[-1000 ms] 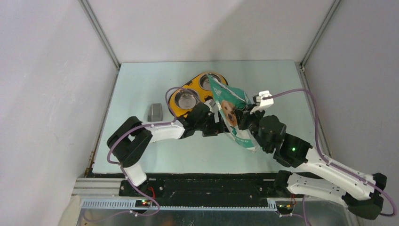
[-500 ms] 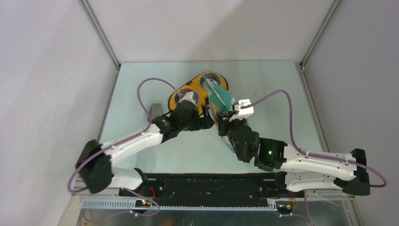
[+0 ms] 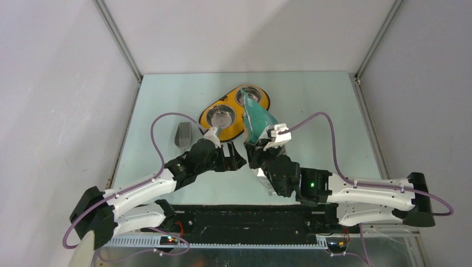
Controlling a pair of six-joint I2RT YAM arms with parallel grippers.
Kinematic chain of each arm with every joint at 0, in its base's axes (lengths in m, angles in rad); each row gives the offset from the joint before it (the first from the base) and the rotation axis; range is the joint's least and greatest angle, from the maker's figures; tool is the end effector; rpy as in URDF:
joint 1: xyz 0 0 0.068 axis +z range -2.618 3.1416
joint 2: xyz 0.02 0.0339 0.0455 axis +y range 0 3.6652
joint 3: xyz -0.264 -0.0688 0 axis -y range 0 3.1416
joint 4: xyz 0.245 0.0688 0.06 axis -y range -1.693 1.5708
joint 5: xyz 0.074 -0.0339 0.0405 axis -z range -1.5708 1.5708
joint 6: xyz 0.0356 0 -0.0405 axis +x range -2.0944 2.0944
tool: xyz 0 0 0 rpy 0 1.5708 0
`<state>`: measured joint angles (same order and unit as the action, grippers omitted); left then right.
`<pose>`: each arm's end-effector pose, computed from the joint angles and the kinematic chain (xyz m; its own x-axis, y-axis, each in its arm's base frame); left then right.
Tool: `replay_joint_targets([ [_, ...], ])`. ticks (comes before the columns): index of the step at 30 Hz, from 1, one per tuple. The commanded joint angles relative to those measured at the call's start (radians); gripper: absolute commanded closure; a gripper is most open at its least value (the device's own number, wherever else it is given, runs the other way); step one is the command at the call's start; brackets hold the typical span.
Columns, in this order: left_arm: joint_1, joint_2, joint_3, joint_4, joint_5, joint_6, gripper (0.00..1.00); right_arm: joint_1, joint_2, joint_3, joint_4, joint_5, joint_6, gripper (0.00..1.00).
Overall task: Serve the pet food
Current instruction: Adjust the pet food bag at the center of the board.
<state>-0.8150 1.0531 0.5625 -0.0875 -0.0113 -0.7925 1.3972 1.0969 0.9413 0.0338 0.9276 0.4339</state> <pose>0.1550 -0.1638 0.2205 -0.7767 -0.2141 -0.5924 0.2394 0.7695 -0.5921 0.0705 0.2369 0.3581 -0.2097 0.2639 -0.9415 -0.4027 0.8541 0.3291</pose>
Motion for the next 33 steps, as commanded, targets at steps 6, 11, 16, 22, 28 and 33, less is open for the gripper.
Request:
replay_joint_targets([
  [6, -0.011, 0.048, 0.006, 0.281, 0.161, 0.025, 0.01, 0.012, -0.112, -0.007, 0.02, -0.082, 0.006, 0.85],
  [11, -0.011, 0.071, 0.012, 0.287, 0.162, 0.023, 0.01, 0.014, -0.14, -0.007, 0.003, -0.1, -0.127, 0.64],
  [16, -0.012, 0.077, 0.011, 0.293, 0.164, 0.02, 0.01, 0.015, -0.165, -0.007, -0.028, -0.192, -0.159, 0.46],
  [22, -0.013, 0.076, 0.012, 0.289, 0.159, 0.02, 0.01, 0.022, -0.195, 0.019, -0.103, -0.236, -0.193, 0.14],
  [28, -0.013, 0.069, 0.007, 0.285, 0.151, 0.022, 0.01, 0.024, -0.241, 0.102, -0.313, -0.369, -0.212, 0.01],
  [33, -0.013, 0.07, 0.015, 0.285, 0.155, 0.027, 0.01, 0.025, -0.253, 0.173, -0.503, -0.449, -0.201, 0.01],
])
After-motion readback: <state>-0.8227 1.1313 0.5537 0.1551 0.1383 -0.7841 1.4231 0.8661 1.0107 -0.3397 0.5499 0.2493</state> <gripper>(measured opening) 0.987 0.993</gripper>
